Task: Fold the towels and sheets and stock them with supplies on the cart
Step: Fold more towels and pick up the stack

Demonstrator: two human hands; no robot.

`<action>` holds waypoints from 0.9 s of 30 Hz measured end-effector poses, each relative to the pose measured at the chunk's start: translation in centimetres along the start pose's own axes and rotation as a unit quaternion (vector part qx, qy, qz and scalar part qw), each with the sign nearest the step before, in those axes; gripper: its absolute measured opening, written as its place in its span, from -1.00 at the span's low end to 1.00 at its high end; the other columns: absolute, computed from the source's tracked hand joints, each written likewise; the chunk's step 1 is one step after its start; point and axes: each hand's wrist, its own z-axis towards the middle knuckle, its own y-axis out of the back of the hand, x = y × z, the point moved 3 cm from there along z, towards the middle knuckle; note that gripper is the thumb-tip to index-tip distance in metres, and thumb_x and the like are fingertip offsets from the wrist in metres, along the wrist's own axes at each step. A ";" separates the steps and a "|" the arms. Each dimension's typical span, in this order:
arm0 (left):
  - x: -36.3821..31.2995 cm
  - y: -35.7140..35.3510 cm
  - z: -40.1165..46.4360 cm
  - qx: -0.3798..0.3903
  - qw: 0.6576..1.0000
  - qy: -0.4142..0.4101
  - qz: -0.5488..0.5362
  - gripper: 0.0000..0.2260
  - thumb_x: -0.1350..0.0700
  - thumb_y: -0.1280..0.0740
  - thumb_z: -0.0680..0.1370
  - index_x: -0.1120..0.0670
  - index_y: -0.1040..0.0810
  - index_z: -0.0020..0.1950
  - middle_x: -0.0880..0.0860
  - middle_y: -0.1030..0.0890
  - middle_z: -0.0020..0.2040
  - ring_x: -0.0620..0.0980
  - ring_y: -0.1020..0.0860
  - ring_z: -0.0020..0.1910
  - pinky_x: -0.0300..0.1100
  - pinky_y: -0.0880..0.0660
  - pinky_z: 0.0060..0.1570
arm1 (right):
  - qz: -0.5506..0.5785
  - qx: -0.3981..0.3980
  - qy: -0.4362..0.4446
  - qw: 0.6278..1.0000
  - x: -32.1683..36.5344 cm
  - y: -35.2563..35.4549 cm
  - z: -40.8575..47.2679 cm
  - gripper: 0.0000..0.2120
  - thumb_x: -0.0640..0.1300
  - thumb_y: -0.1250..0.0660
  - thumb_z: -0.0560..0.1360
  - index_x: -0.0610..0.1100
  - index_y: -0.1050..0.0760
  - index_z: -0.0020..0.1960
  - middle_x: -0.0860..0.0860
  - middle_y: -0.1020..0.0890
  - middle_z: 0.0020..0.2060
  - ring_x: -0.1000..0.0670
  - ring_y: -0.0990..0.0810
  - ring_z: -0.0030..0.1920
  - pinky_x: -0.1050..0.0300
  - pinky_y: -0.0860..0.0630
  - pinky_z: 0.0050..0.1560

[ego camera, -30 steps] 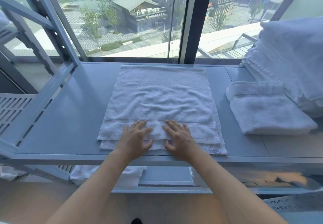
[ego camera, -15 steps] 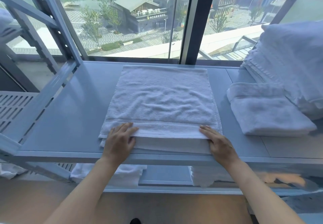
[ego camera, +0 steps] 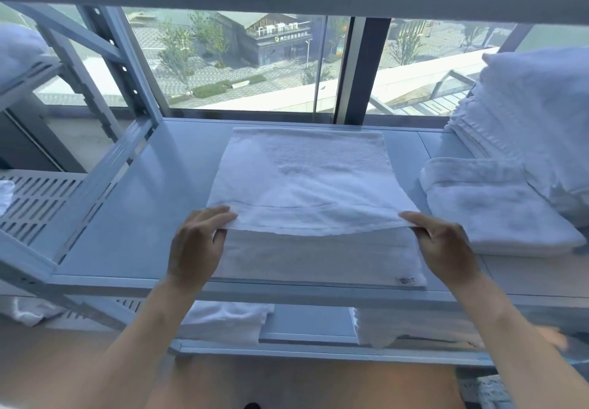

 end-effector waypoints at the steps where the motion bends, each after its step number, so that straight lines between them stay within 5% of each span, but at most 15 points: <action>1: 0.2 -0.4 -1.4 0.018 1.000 0.001 -0.005 -0.68 0.41 -0.44 0.49 0.06 -0.74 0.11 0.01 -0.70 0.20 0.11 -0.63 0.15 0.00 -0.59 0.13 | 0.005 0.016 -0.006 1.000 -0.4 -0.1 -1.2 -0.68 -0.38 -0.43 0.52 -0.09 -0.71 0.19 0.00 -0.74 0.11 -0.04 -0.71 0.14 0.10 -0.59 0.14; 4: 2.0 -2.1 -5.7 0.087 0.996 0.019 -0.021 -0.66 0.43 -0.45 0.48 0.06 -0.74 0.12 0.05 -0.67 0.25 0.16 -0.62 0.23 0.03 -0.56 0.21 | 0.017 0.098 -0.049 0.994 -1.8 -2.1 -5.9 -0.63 -0.41 -0.40 0.52 -0.08 -0.70 0.21 0.03 -0.71 0.19 -0.05 -0.67 0.24 -0.06 -0.59 0.24; 8: 3.4 -3.4 -8.8 0.089 0.995 -0.005 -0.041 -0.70 0.29 -0.32 0.59 0.04 -0.69 0.24 -0.03 -0.59 0.38 0.05 -0.50 0.43 0.08 -0.46 0.38 | 0.009 0.099 -0.006 0.995 -2.8 -4.2 -9.8 -0.46 -0.57 -0.32 0.46 -0.13 -0.65 0.31 0.08 -0.61 0.35 0.01 -0.51 0.44 0.03 -0.42 0.43; 15: 2.2 -3.8 -4.3 0.083 0.996 0.028 0.003 -0.70 0.40 -0.41 0.53 0.09 -0.73 0.15 0.09 -0.65 0.29 0.18 -0.59 0.32 0.15 -0.56 0.23 | -0.012 0.078 -0.027 0.996 -2.6 -4.4 -5.8 -0.53 -0.55 -0.32 0.47 -0.16 -0.69 0.23 -0.01 -0.67 0.26 -0.08 -0.60 0.35 -0.08 -0.56 0.32; 21: 1.3 -1.1 -2.8 0.000 1.000 -0.007 0.000 -0.74 0.27 -0.28 0.61 0.09 -0.72 0.16 0.05 -0.68 0.25 0.09 -0.61 0.28 0.05 -0.56 0.23 | -0.022 0.013 -0.006 1.000 -2.2 -1.9 -4.6 -0.59 -0.53 -0.35 0.49 -0.18 -0.70 0.20 -0.05 -0.70 0.19 -0.08 -0.63 0.29 -0.10 -0.57 0.30; 24: 1.6 -1.9 -5.8 0.044 0.999 0.021 -0.009 -0.71 0.39 -0.36 0.57 0.08 -0.72 0.16 0.05 -0.66 0.27 0.13 -0.60 0.29 0.07 -0.57 0.21 | -0.026 0.036 -0.018 0.999 -2.2 -2.0 -7.0 -0.57 -0.54 -0.38 0.46 -0.14 -0.73 0.16 -0.01 -0.71 0.18 -0.07 -0.67 0.24 -0.07 -0.64 0.19; 27: 1.8 -3.2 -9.3 0.071 0.997 0.000 -0.022 -0.69 0.34 -0.28 0.60 0.12 -0.69 0.24 0.07 -0.60 0.37 0.14 -0.52 0.42 0.20 -0.49 0.32 | -0.022 0.064 -0.020 0.997 -2.6 -2.9 -9.7 -0.50 -0.57 -0.38 0.43 -0.15 -0.70 0.23 0.01 -0.67 0.26 -0.07 -0.60 0.35 -0.06 -0.58 0.30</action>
